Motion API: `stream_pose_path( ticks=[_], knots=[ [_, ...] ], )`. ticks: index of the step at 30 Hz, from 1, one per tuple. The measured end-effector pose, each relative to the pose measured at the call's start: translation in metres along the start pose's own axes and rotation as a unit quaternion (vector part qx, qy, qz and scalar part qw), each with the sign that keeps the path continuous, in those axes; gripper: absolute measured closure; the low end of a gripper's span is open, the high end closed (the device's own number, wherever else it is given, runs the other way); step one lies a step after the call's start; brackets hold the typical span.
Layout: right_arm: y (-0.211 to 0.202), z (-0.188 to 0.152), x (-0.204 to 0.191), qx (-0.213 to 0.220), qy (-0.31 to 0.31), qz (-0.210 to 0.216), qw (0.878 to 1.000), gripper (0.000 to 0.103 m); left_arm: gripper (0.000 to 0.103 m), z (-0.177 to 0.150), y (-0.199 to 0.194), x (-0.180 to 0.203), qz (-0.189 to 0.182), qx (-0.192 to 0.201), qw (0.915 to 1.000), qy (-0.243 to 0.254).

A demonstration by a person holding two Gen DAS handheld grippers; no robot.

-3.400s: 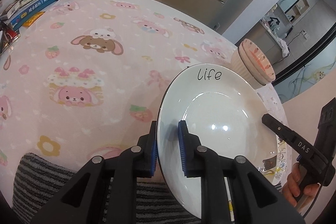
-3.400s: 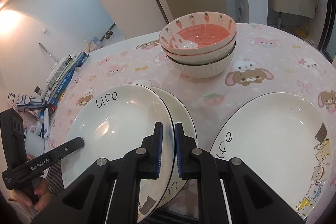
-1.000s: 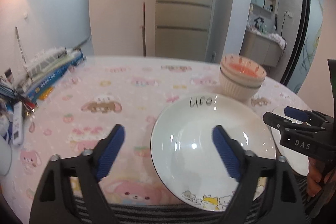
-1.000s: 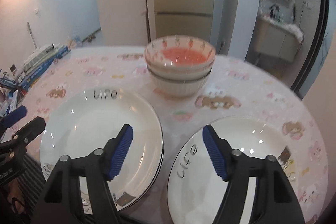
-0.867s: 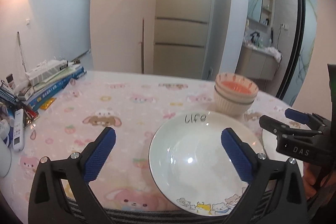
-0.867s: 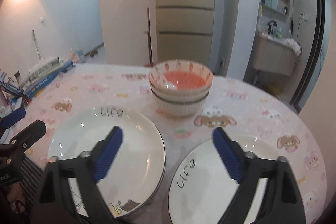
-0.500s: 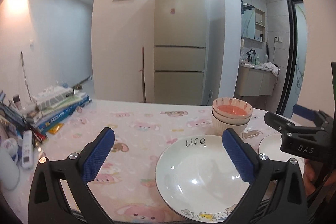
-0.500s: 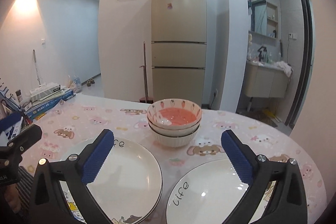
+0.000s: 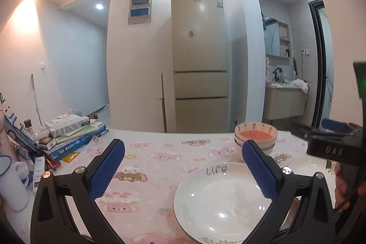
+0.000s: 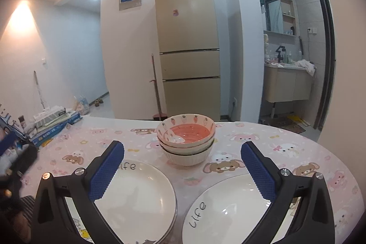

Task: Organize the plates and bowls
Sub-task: 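Raise both grippers up and away from the stacked plates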

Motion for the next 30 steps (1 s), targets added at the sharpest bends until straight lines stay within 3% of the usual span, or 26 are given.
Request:
stream_pose_path(
  ticks=[5, 12, 16, 25, 30],
  knots=[
    [-0.002, -0.001, 0.001, 0.007, 0.007, 0.001, 1.0, 0.0, 0.001, -0.008, 0.008, 0.018, 0.0, -0.024, 0.9992, 0.033],
    [-0.008, 0.002, -0.003, 0.014, 0.002, -0.005, 1.0, 0.0, 0.001, -0.008, 0.003, 0.018, -0.008, -0.013, 0.9994, 0.03],
    [-0.025, 0.012, -0.013, 0.021, -0.016, 0.001, 1.0, 0.0, 0.001, 0.0, -0.013, 0.018, -0.051, 0.011, 0.9985, 0.019],
    [-0.112, 0.054, -0.007, 0.072, -0.036, 0.013, 0.997, 0.0, 0.001, 0.041, -0.064, 0.022, -0.072, 0.076, 0.9946, 0.001],
    [-0.159, 0.068, 0.018, 0.096, -0.03, -0.006, 0.995, 0.0, 0.001, 0.062, -0.094, 0.032, -0.076, 0.11, 0.9909, 0.017]
  ],
)
Point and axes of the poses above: each gripper's, at about its wrist camera, not at the fingertips, and y roughly the way its jaws point, x to its right, z to its top, the point moved 1 cm from there along y, roughly the way its jaws point, and after that the axes turned 4 degrees about y, right-handed, at the moved point
